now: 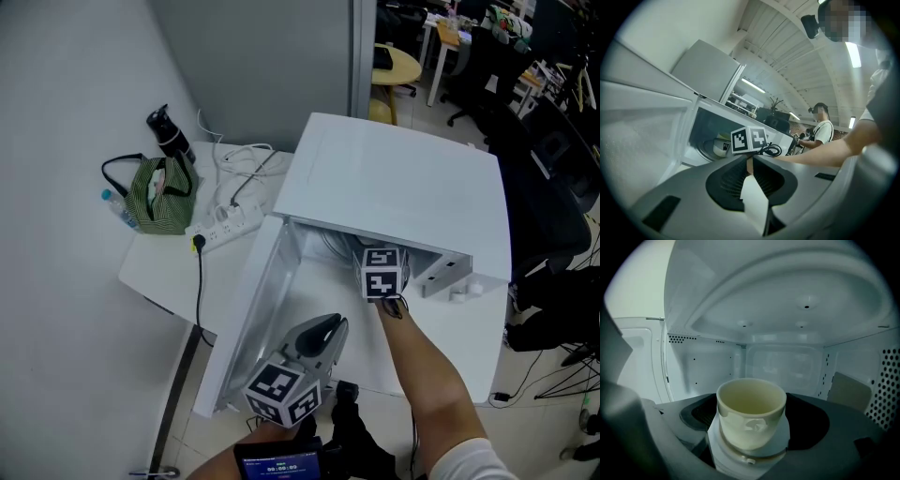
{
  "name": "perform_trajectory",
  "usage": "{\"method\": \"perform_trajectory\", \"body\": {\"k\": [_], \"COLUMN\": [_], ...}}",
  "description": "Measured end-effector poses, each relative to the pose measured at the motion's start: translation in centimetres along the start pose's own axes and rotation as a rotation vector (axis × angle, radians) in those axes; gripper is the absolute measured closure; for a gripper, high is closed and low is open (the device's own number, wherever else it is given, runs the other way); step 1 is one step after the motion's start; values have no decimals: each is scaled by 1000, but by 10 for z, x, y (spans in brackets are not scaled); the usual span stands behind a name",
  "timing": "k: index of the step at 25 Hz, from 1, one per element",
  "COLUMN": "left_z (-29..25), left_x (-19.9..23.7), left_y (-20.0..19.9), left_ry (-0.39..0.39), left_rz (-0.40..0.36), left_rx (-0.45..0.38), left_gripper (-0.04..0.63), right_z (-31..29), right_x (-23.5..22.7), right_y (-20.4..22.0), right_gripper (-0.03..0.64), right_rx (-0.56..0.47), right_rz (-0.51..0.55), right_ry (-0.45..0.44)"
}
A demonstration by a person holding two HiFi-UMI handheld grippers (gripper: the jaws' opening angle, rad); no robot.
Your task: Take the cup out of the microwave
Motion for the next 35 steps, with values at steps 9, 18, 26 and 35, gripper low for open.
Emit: {"method": "perform_trajectory", "body": {"k": [9,18,26,35], "left_z": [-11,-17,-22,-15], "left_x": [5,9,7,3], "left_y": [3,3,4,2], "left_ry": [0,2,23,37], "left_rz": [8,12,11,12], "left_rx": [18,26,34,34], "left_gripper": [531,531,531,531], "right_z": [-10,0,23,57], "right_x": [-5,-4,2,7], "right_y": [-1,6,11,11], "right_gripper": [167,167,167,166], "right_rx": [5,-12,-23,-26], "right_rz": [12,-1,-14,-38], "right_ry": [-34,-63,-82,-95]}}
Point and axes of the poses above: the fingertips, and each gripper's own axes: z backward along the fingers, x to its left, y out of its underside, the point moved 7 cm from there along z, backward along the fingers, and after that the axes turned 3 degrees about -z, right-handed, at the moved point
